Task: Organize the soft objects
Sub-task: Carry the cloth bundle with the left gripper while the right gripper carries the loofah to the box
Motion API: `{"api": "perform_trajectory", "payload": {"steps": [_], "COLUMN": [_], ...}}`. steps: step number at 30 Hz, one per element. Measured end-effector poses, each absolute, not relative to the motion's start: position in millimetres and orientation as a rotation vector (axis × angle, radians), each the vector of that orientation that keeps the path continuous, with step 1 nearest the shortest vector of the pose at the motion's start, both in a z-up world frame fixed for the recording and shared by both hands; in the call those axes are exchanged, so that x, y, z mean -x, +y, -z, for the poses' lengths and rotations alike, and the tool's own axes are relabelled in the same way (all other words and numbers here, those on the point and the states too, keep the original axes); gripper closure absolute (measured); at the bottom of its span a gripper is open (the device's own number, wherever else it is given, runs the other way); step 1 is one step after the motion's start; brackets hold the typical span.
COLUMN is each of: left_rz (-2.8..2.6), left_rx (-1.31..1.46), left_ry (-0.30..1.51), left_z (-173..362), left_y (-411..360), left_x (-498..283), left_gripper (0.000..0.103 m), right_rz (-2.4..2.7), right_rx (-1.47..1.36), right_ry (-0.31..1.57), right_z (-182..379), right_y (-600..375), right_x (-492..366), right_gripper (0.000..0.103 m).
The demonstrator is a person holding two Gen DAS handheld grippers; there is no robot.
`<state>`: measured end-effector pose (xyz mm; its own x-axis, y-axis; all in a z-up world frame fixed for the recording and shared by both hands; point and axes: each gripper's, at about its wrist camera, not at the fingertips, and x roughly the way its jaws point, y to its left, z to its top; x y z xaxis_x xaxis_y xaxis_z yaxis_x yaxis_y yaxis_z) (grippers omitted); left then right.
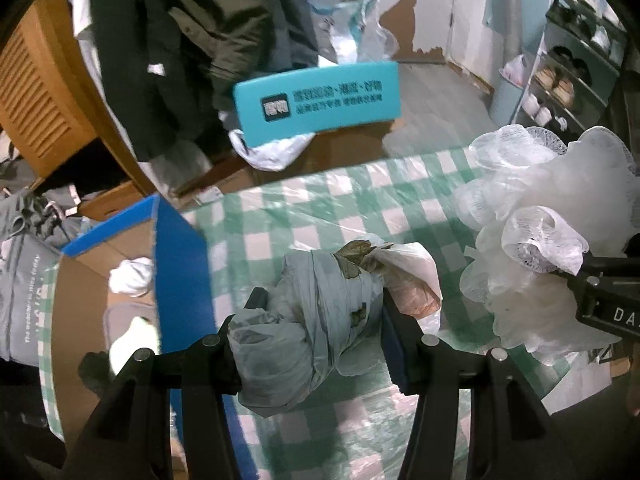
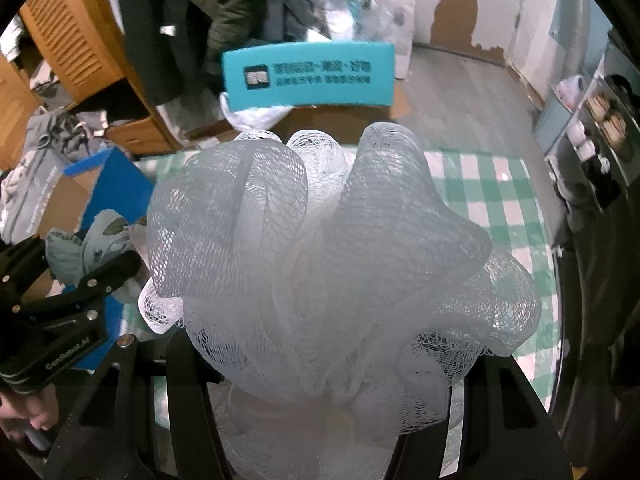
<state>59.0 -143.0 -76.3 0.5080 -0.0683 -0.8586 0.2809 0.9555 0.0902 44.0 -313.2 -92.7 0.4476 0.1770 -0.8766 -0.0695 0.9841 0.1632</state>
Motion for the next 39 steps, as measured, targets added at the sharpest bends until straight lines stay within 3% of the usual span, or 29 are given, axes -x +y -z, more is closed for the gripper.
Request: {"api": "perform_trajectory", "payload": {"steps": [16,39], "left_rz": [0.129,-0.036], "left_rx": [-0.155,-0.046], "left_ry": [0.96,0.955], "left_z": [46.5,45.5], "left_y": [-74.1,42.7], "left_x": [-53.0,-47.5], "left_gripper": [0.049,0.049], "right_rz": [-0.27,-0.439], "right_rx": [-0.057,0.028], "right_ry": [1.019,0.991], "right_z": [49.2,22.0], "right_y": [-245.4,-122.6], "right_x": [-53.9,-82.4], "right_gripper": [0.046,0.046]}}
